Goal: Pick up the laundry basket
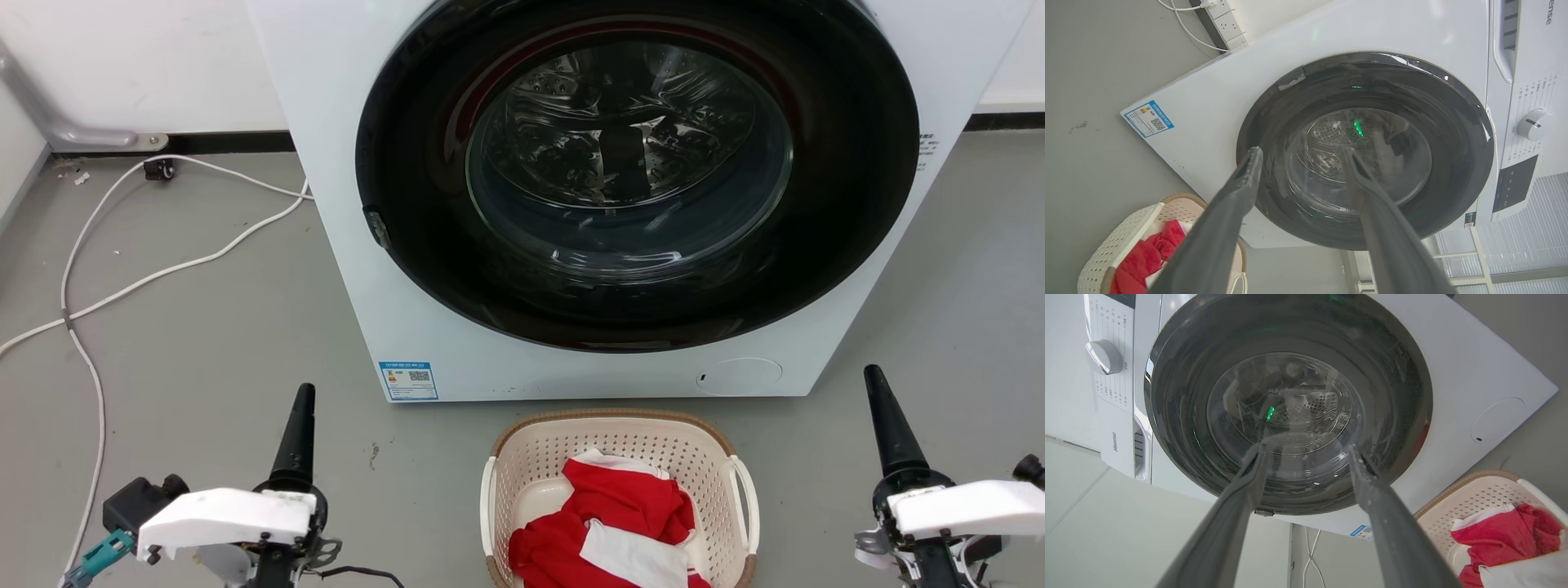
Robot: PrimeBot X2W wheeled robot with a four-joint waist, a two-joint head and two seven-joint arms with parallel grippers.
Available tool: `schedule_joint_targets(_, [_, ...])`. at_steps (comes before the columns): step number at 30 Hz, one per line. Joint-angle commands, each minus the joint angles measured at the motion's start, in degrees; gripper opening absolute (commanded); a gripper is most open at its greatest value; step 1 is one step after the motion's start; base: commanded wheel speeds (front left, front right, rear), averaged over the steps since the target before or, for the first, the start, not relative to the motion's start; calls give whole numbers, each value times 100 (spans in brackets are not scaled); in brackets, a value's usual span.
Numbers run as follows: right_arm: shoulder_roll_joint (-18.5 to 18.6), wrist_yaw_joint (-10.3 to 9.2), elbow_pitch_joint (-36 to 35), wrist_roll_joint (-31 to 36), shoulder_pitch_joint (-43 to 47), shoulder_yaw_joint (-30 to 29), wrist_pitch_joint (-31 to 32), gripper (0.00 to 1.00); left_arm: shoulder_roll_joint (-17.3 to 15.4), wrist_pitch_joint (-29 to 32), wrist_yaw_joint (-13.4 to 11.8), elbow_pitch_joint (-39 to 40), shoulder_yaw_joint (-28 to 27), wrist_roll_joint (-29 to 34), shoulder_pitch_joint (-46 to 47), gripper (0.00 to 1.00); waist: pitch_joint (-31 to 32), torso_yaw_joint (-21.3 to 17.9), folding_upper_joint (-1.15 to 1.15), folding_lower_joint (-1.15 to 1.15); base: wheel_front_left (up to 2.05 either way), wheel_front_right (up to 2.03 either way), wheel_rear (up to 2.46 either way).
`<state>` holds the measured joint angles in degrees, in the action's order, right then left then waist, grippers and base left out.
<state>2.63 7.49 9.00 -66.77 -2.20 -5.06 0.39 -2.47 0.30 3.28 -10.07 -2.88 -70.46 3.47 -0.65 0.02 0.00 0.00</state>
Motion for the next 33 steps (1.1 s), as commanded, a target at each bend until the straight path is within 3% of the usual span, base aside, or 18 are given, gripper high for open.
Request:
schedule_joint_targets(1, [14, 0, -184, 311, -16, 39, -65, 100, -22, -64, -62, 154, 54, 287, 51, 100, -2, 0, 0, 0, 0, 0, 0])
schedule_joint_targets(14, [18, 0, -510, 1742, 126, 194, -348, 100, -28, -345, -357, 358, 335, 1557, -10, 100, -14, 0, 0, 0, 0, 0, 0])
schedule_joint_targets(33, [24, 0, -745, 3175, 300, 283, -704, 100, -35, -696, -603, 523, 671, 3217, -92, 100, -21, 1, 0, 0, 0, 0, 0])
